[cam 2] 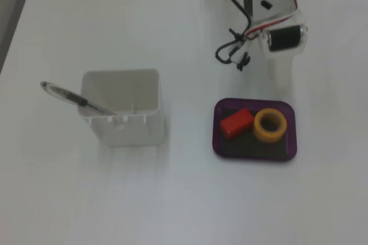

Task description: Remove the yellow tape from the box.

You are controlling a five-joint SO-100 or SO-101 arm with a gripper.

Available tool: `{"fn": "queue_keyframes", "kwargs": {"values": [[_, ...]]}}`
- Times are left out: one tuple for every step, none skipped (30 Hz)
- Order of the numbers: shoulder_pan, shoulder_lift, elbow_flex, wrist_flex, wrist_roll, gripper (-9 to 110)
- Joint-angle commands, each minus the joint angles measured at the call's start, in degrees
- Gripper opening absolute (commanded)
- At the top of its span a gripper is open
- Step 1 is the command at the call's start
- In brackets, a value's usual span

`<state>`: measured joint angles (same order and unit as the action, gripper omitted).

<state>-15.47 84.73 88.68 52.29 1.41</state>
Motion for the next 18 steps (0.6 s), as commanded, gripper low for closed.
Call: {"fn": "queue_keyframes", "kwargs": {"values": [[-0.44, -4.39, -6.94, -0.53, -0.26, 15], [-0.44, -5.98, -8.17, -0.53, -0.26, 15], [-0.44, -7.29, -9.40, -0.53, -0.26, 15], [-0.44, -8.44, -10.55, -0.53, -0.26, 15], [-0.44, -9.67, -11.51, -0.53, -0.26, 15], [-0.44, -10.55, -12.48, -0.53, -0.26, 15], [-0.44, -11.51, -13.36, -0.53, -0.26, 15], [-0.44, -12.30, -14.24, -0.53, -0.26, 15], [-0.44, -12.92, -15.21, -0.53, -0.26, 15], [-0.44, -13.62, -16.17, -0.53, -0.26, 15], [-0.44, -14.24, -16.96, -0.53, -0.26, 15], [-0.44, -14.85, -17.67, -0.35, -0.26, 15], [-0.44, -15.38, -18.19, -0.18, -0.26, 15], [-0.44, -15.82, -18.63, 0.00, -0.26, 15], [-0.44, -16.17, -18.90, 0.09, -0.26, 15], [-0.44, -16.52, -18.90, 0.09, -0.26, 15], [-0.44, -16.70, -18.90, 0.09, -0.26, 15], [-0.44, -16.70, -18.90, 0.18, -0.26, 15]]}}
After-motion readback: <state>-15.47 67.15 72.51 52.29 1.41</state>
